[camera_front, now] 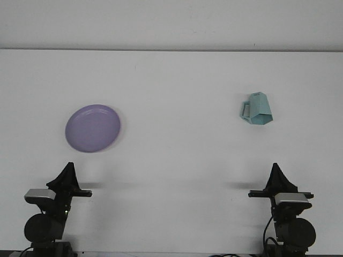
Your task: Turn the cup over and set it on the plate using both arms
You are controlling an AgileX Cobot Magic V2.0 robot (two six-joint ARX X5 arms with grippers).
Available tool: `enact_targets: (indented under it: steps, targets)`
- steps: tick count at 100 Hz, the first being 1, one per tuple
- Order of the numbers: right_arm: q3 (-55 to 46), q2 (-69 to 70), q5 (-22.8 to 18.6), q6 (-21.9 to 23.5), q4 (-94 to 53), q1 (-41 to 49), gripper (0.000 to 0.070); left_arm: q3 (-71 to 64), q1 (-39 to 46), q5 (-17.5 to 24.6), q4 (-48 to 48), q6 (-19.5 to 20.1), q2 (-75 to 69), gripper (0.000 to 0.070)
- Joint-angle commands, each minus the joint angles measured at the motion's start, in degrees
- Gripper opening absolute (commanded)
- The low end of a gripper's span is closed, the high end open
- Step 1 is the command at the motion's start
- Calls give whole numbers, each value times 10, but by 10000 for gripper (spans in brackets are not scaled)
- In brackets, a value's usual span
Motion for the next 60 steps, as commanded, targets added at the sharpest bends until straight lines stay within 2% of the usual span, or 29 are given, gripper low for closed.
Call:
enact_targets:
  steps: [1,19,37,51,56,60]
  targets:
    - [22,0,17,52,5,-1,0,-10,0,-3,8,-19,-1,12]
    - [119,55,70,-11,-58,-1,0,-9,0,-3,6,-18,-1,12]
    - [199,185,72,-78,-61,-1,0,-9,0,-3,5,-18,-1,12]
    - [215,300,72,-141,-6,-2,3,-9,0,-3,5,-18,-1,12]
    - [215,341,72,-164,21,-3,33,-9,0,-3,5,-18,-1,12]
    - [215,375,72,-180,47,-3,103,-9,0,-3,5,-18,-1,12]
